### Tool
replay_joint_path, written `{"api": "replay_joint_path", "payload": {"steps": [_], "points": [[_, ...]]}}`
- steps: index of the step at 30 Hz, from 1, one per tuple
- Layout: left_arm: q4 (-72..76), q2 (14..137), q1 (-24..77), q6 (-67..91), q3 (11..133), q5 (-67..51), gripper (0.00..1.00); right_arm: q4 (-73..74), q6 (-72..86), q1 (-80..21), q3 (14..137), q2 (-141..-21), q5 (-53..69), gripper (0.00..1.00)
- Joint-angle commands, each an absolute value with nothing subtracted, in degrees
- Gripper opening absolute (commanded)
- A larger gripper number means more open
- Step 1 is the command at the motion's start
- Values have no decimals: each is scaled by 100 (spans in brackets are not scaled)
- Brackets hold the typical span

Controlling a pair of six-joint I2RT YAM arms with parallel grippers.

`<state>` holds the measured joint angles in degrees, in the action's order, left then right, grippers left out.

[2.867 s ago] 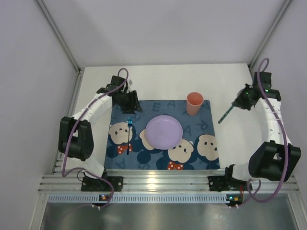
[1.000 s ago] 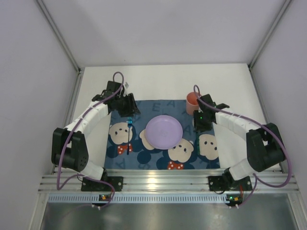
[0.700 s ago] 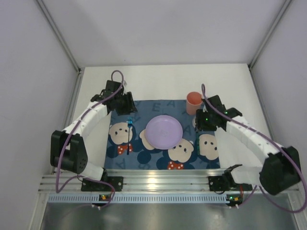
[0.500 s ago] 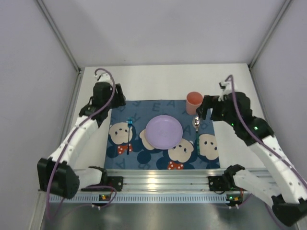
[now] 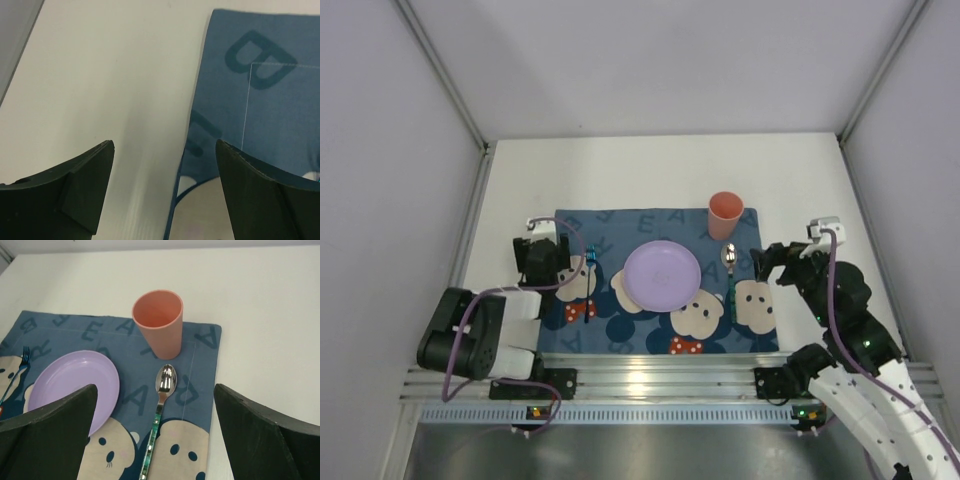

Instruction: Set the dinner table for one person

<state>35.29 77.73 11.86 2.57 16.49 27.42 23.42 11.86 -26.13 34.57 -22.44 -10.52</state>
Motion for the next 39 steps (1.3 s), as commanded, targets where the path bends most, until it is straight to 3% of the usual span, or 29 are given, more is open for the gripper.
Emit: {"api": "replay_joint_path", "payload": {"steps": [1,8,11,16,22,27,39], "points": [[5334,8208,1020,-184,1915,2401,88,2108,1019,-2672,3656,-1960,-1292,100],[6515,9016,158,397,1733,897,91,2303,1714,-2681,3981,-2372,-1311,100],[6145,8966,158,422,1845,844,98,2250,1670,-2672,4052,-2740,-733,100],[6283,8965,167,378,1784,852,98,2268,1398,-2672,3685,-3146,156,100],[6267,8974,167,378,1793,835,98,2048,1423,-2725,3182,-2936,387,100],[6275,8982,167,378,1784,844,99,2197,1406,-2812,3357,-3576,1967,100],[6284,8982,167,369,1784,844,98,2215,1468,-3322,3261,-3709,1196,100]]}}
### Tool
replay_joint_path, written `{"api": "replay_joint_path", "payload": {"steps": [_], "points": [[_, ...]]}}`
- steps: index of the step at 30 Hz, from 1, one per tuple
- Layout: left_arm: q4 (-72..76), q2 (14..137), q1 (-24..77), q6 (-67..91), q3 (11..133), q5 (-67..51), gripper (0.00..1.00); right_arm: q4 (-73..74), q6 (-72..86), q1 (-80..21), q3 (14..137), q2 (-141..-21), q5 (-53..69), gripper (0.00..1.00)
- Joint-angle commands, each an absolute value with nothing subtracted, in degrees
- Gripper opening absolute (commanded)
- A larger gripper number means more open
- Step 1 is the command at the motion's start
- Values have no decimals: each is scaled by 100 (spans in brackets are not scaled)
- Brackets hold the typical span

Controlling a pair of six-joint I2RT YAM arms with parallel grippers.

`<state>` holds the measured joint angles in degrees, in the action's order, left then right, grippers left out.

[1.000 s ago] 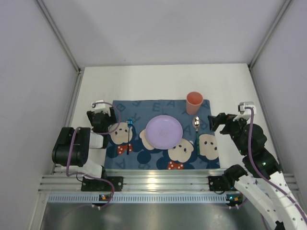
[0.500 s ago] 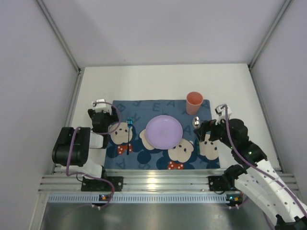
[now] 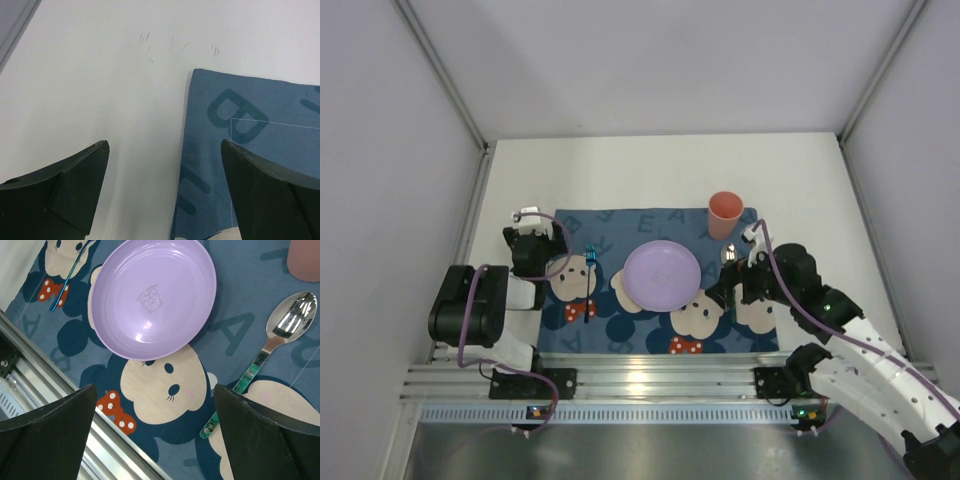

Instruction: Set the dinner table for one person

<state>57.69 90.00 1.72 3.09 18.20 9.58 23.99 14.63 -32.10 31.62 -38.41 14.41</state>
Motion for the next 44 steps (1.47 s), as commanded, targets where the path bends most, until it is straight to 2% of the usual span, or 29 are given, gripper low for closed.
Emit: {"api": "replay_joint_path", "payload": {"steps": [1,19,26,31,44], "points": [[6275,8974,167,369,1784,844,98,2206,1494,-3331,3252,-3674,1143,100],[6275,8974,167,369,1784,844,99,2267,1643,-3419,3234,-3384,361,100],[6284,8982,167,369,1784,852,98,2628,1907,-3428,3515,-3559,-675,100],[6284,8982,167,369,1784,844,99,2646,1951,-3428,3603,-3621,-957,100],[6293,8982,167,369,1784,844,98,3111,2250,-3428,4798,-4271,-1774,100]]}}
